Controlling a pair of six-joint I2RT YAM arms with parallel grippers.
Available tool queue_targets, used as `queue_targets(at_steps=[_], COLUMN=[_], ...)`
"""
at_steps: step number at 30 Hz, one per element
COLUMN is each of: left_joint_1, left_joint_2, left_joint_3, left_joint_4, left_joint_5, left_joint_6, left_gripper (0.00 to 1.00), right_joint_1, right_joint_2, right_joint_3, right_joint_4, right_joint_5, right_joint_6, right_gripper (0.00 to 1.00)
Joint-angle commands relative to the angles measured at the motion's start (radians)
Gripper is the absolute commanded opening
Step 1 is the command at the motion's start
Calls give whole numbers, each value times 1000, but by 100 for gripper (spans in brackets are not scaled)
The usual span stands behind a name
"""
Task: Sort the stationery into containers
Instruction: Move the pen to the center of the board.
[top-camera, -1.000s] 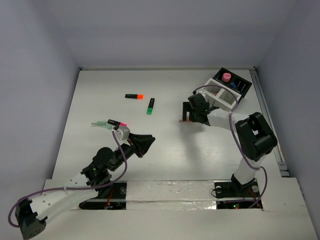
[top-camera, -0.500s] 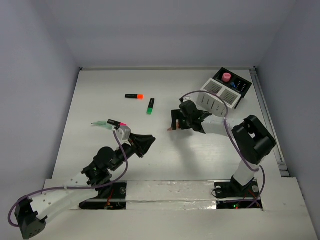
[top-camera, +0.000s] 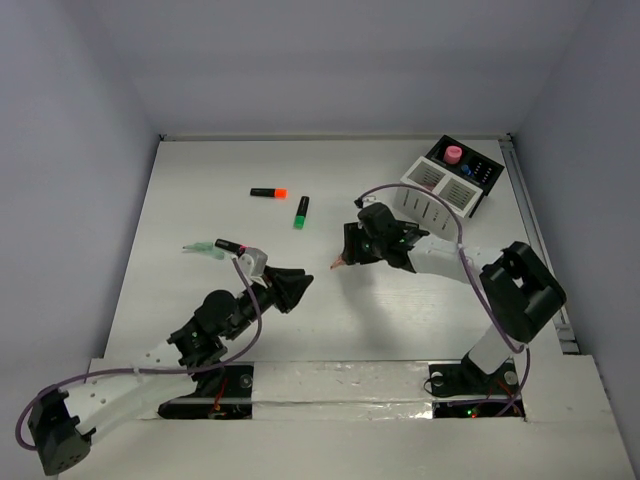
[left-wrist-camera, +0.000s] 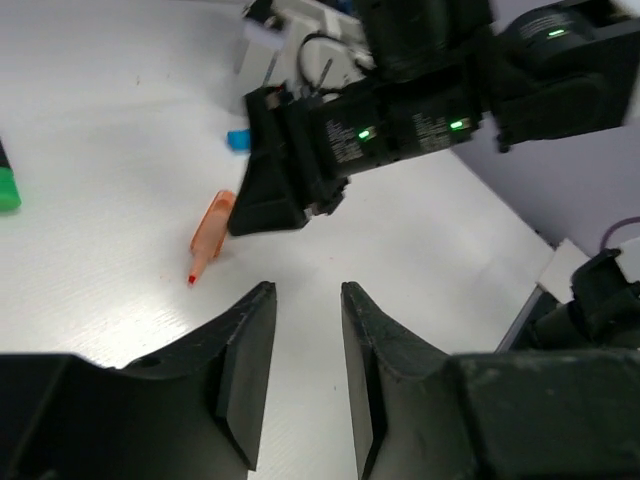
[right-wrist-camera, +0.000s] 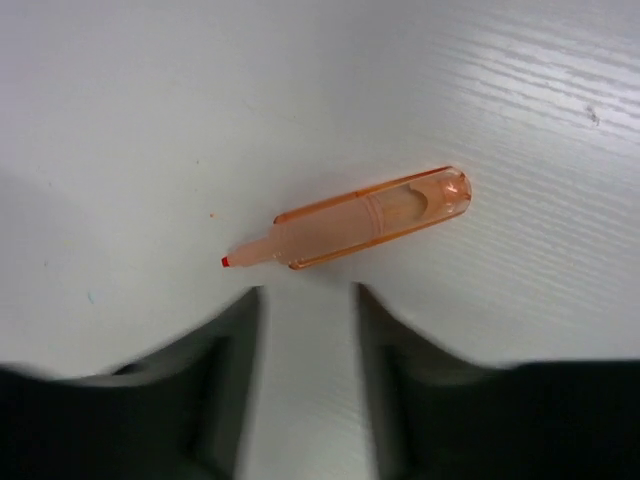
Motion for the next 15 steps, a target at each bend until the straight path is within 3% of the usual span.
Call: queue_targets(at_steps=[1, 2, 4, 11, 15], left_joint_1=[-1, -1, -1, -1, -1], left_joint_2=[94, 121, 183, 599, 811], left_joint_3=[68, 106, 143, 391, 529], left_joint_4=[-8, -34, -50, -87, -93], left_joint_5=[-59, -68, -78, -50, -38], left_joint_6=[-25, -36, -42, 2, 90], left_gripper=[29, 30, 31, 36, 52], right_joint_1=[1, 1, 1, -60, -81], right_joint_2=[-112, -135, -203, -400, -505], right_joint_3=[-25, -33, -59, -211, -292], right_joint_4=[8, -4, -45, -112, -133], right_joint_5=[36, 80, 128, 220, 220], right_joint_6=[13, 16, 24, 61, 70], right_gripper=[35, 15, 1, 0, 3])
